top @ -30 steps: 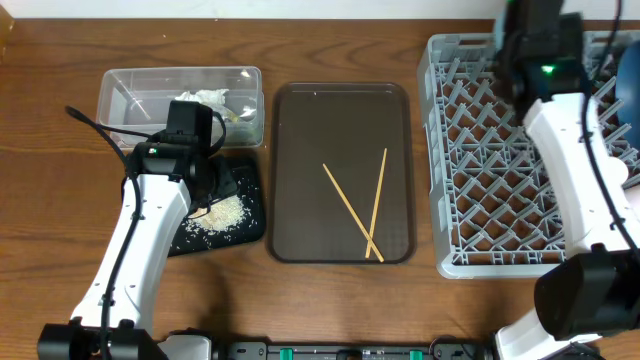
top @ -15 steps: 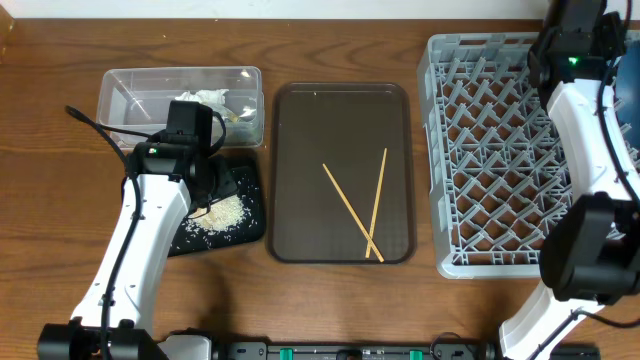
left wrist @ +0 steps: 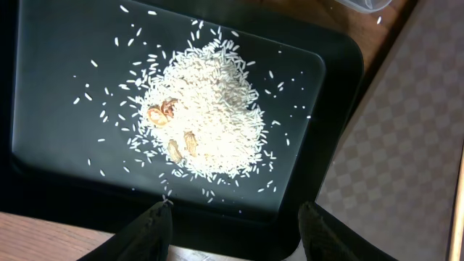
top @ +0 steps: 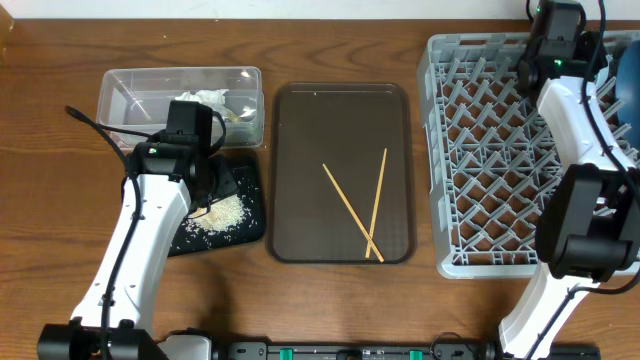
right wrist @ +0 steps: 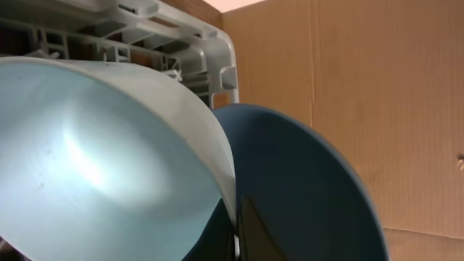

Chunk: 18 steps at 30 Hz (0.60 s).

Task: Sort waste into correct bins and load items into the dishwasher rack
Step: 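Lift the bowl and place it upside down in the dish rack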

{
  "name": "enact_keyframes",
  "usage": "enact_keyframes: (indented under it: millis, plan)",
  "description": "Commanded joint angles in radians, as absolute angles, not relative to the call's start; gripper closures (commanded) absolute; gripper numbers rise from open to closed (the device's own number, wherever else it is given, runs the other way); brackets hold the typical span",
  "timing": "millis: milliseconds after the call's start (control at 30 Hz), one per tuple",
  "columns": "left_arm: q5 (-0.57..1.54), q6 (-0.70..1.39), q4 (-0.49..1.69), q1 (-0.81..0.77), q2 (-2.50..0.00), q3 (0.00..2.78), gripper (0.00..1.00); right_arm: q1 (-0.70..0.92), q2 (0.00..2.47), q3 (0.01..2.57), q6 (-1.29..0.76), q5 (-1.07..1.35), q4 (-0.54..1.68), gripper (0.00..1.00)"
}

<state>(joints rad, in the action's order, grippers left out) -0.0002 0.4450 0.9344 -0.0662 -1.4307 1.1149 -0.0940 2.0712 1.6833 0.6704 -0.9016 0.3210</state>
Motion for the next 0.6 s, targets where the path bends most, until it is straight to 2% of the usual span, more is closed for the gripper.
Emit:
enact_keyframes:
  millis: [0,333,567]
  plan:
    - [-0.012,0.448,0.933,-0.062,-1.431,1.116,0.41,-0.086,2.12,1.687,0.64,-0.895,0.348,0.99]
    - [-0.012,0.448,0.933,-0.062,-1.431,1.116,0.41,-0.047,2.122,1.687,0.552,-0.954,0.476,0.99]
    - [-0.012,0.448,0.933,-0.062,-1.431,1.116,0.41,-0.012,2.122,1.687,0.391,-0.953,0.639,0.99]
